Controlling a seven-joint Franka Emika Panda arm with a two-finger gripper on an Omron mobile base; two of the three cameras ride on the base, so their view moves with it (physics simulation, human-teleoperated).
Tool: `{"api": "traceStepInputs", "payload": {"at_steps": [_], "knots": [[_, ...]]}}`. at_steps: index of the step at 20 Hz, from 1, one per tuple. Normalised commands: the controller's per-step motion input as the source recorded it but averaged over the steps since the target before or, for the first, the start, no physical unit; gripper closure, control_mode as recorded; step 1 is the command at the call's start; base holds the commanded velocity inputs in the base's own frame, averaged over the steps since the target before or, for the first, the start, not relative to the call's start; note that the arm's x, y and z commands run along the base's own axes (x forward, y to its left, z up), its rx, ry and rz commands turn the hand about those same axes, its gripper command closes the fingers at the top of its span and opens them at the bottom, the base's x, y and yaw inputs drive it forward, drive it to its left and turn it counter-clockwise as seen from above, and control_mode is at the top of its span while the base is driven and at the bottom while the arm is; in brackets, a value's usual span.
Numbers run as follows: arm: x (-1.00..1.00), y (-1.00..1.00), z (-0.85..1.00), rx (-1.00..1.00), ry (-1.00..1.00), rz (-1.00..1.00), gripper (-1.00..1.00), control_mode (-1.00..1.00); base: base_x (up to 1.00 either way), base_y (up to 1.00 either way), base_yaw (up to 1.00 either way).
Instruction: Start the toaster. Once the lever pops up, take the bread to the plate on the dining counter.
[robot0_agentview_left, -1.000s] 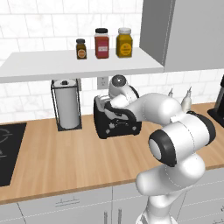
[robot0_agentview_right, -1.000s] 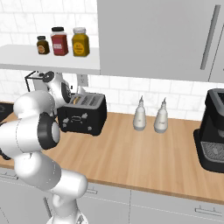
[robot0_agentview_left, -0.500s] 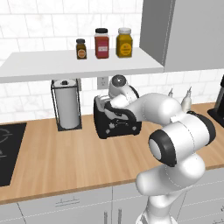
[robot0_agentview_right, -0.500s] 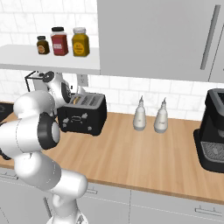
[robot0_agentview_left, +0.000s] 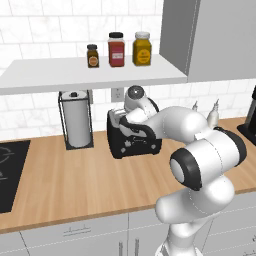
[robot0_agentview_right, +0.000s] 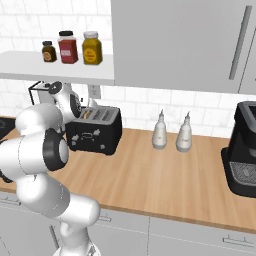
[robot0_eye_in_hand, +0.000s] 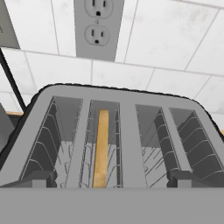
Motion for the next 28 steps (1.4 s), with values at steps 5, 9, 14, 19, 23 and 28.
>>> {"api": "traceStepInputs", "payload": {"at_steps": [5, 9, 14, 19, 23, 28], "knots": [[0.0, 0.0, 0.0, 0.0, 0.0, 0.0, -1.0, -1.0, 0.0, 0.0, 0.0], [0.0, 0.0, 0.0, 0.0, 0.0, 0.0, -1.0, -1.0, 0.0, 0.0, 0.0], [0.0, 0.0, 0.0, 0.0, 0.0, 0.0, -1.0, -1.0, 0.0, 0.0, 0.0], [0.0, 0.0, 0.0, 0.0, 0.0, 0.0, -1.0, -1.0, 0.0, 0.0, 0.0], [0.0, 0.0, 0.0, 0.0, 0.0, 0.0, -1.0, -1.0, 0.0, 0.0, 0.0], [0.0, 0.0, 0.0, 0.0, 0.0, 0.0, -1.0, -1.0, 0.0, 0.0, 0.0]]}}
